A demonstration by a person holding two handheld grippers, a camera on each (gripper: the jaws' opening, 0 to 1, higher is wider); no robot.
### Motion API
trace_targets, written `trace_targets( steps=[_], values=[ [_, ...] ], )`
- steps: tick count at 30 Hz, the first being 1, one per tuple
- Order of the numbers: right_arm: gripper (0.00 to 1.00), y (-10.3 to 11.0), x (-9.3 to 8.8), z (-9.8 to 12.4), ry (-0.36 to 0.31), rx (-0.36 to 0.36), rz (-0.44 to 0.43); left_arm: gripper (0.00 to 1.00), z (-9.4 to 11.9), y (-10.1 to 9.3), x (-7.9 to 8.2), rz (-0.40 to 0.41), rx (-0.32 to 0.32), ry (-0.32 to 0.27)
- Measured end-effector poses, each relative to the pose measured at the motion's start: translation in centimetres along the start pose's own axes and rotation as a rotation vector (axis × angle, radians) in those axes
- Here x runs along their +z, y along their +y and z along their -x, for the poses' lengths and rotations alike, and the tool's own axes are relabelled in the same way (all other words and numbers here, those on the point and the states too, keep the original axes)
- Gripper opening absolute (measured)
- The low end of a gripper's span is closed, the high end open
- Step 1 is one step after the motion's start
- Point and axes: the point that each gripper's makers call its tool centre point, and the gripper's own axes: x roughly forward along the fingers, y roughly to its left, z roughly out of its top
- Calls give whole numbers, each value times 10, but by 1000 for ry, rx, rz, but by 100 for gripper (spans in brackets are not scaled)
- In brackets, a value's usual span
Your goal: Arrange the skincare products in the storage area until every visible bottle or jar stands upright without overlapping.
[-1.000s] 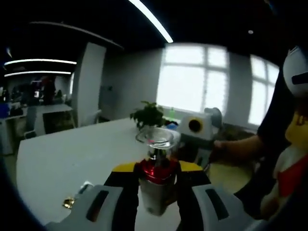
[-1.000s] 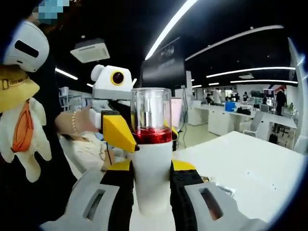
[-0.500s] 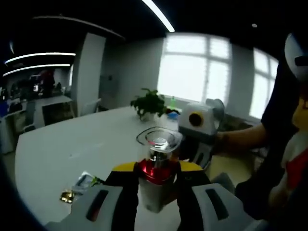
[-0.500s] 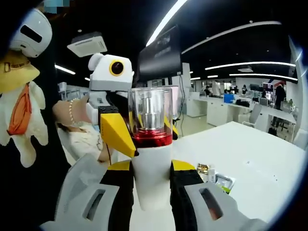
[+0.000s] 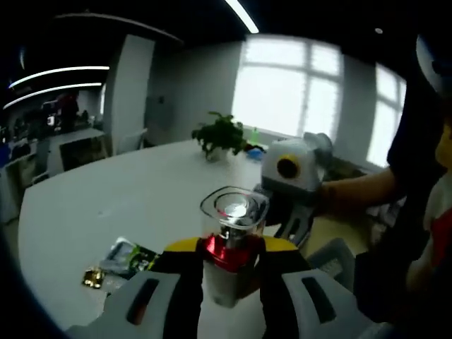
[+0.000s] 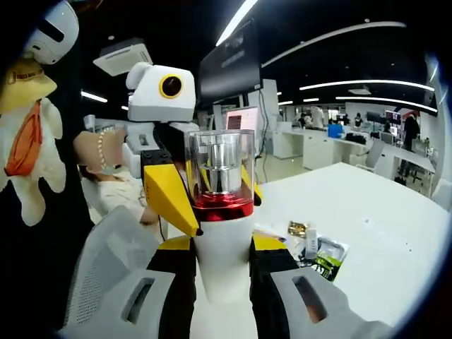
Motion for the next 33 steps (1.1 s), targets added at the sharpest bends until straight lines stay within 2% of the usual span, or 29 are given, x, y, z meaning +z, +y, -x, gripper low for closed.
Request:
trace_targets(
  steps=[11,20,25,33],
  values=[
    [28,-8,-26,-9,35,-5,-13,25,-12,13,-25,29,-8,47],
    [28,-17,-58,-14,127,-28,22,25,-28,18,-50,33,-14,96],
    [28,-20,-69,-15,159,-36,26,25,-34,21,-59,48,-23,106],
    [28,-24,-86,-16,173,-56,9,25,-44,22,-73,51,-42,130]
  ],
)
